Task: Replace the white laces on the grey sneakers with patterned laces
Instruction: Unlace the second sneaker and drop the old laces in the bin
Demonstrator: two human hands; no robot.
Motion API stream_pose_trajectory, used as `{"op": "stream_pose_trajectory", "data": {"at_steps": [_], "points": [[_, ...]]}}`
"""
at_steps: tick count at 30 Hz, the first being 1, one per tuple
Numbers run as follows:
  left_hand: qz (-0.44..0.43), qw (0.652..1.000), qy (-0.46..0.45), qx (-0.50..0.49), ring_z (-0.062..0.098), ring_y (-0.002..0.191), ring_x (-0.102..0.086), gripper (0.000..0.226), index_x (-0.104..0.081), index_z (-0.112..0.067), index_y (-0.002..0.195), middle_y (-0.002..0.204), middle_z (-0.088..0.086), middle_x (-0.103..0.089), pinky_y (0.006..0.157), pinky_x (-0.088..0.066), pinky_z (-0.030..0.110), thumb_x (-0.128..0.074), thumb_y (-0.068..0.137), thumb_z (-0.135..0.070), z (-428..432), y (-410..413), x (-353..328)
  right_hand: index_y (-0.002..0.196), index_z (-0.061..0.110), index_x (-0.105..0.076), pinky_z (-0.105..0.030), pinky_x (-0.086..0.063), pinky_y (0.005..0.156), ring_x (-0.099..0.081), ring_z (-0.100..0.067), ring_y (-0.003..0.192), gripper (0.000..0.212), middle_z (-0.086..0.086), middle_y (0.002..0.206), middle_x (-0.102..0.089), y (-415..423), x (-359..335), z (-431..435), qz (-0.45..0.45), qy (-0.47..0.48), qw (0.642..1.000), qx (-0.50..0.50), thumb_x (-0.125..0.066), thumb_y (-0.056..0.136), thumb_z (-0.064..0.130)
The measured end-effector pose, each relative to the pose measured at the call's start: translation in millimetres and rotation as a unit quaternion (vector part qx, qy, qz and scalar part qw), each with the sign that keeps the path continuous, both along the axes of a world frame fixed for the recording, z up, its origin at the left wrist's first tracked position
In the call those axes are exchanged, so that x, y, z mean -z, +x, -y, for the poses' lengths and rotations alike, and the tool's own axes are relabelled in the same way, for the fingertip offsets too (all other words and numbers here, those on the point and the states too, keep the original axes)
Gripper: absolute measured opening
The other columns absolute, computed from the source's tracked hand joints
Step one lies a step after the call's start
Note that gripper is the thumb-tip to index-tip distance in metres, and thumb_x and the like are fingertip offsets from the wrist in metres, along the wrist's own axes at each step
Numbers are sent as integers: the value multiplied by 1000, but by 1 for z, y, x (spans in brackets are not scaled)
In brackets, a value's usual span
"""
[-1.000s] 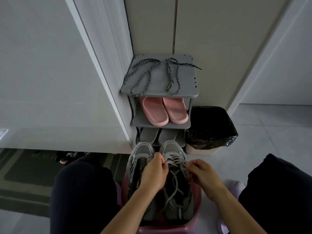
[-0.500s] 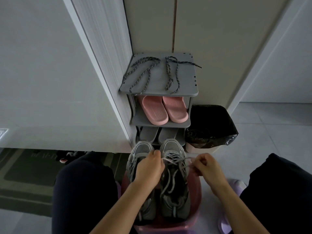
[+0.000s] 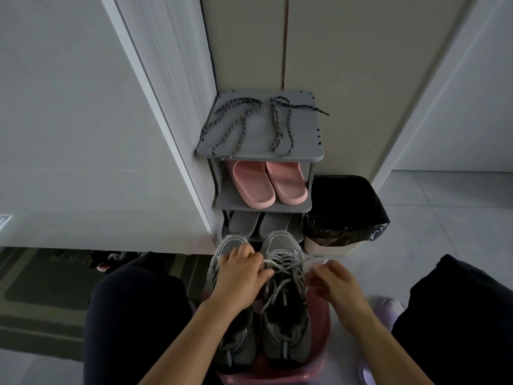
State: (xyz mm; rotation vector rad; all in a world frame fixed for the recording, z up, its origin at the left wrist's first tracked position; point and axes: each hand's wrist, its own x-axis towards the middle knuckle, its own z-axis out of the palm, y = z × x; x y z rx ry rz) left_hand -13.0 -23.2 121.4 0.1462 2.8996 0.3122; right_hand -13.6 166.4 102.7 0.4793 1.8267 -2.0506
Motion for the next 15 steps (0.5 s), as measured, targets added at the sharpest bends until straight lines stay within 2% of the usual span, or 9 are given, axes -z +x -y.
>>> {"op": "stream_pose_trajectory", "data": {"at_steps": [2, 4, 5, 6, 8, 11, 13, 15], "points": [[34, 999, 31, -12, 16, 116, -39, 31, -55, -18, 104, 118, -4, -46, 99, -25, 32, -41, 95, -43, -6, 1, 6, 79, 8, -61, -20, -45, 60, -56, -15, 66, 9, -8, 72, -63, 6, 5, 10, -34, 39, 997, -51, -58, 88, 7], [45, 996, 77, -21, 16, 115, -42, 24, -56, -17, 97, 112, -4, -51, 99, -24, 32, -43, 95, -38, -10, 2, 8, 76, 4, -60, -17, -43, 56, -52, -14, 63, 11, -9, 67, -58, 7, 9, 14, -56, 65, 995, -54, -58, 87, 2], [38, 997, 69, -11, 15, 113, -44, 23, -56, -18, 95, 109, -4, -53, 100, -23, 32, -43, 95, -37, -8, 1, 6, 76, 3, -58, -15, -44, 53, -52, -13, 59, 13, -7, 64, -58, 6, 10, 14, -59, 67, 995, -46, -56, 88, 0], [29, 998, 47, 3, 14, 111, -45, 23, -56, -18, 96, 107, -5, -53, 101, -22, 32, -42, 95, -37, -3, 0, 3, 76, 2, -56, -13, -45, 52, -53, -14, 57, 14, -5, 63, -59, 5, 9, 12, -55, 54, 997, -31, -52, 90, 0], [15, 999, 31, 8, 12, 108, -46, 23, -56, -19, 96, 99, -8, -51, 104, -21, 32, -42, 95, -37, 14, -4, -6, 78, 1, -52, -20, -50, 55, -60, -18, 59, 18, -8, 68, -63, 0, 4, 1, -21, -7, 999, 35, -45, 94, 1], [5, 997, 68, -23, 10, 105, -47, 21, -58, -20, 91, 93, -13, -47, 101, -23, 30, -49, 92, -39, 35, -9, -15, 79, 4, -53, -28, -48, 59, -62, -21, 62, 20, -10, 73, -65, -7, -2, -20, 9, -53, 991, 120, -41, 96, 7], [27, 994, 96, -44, 11, 105, -46, 22, -52, -22, 84, 93, -11, -47, 100, -26, 31, -51, 90, -43, 33, -6, -11, 81, 8, -55, -27, -45, 59, -62, -18, 61, 18, -7, 70, -66, -7, 0, -19, 8, -46, 994, 98, -45, 96, 13], [64, 992, 99, -50, 14, 108, -45, 25, -51, -23, 83, 97, -6, -48, 102, -27, 34, -49, 89, -47, 22, -3, -1, 81, 10, -59, -28, -44, 62, -61, -15, 63, 13, -5, 72, -66, -2, 5, -6, -2, -14, 1000, 21, -53, 92, 14]]}}
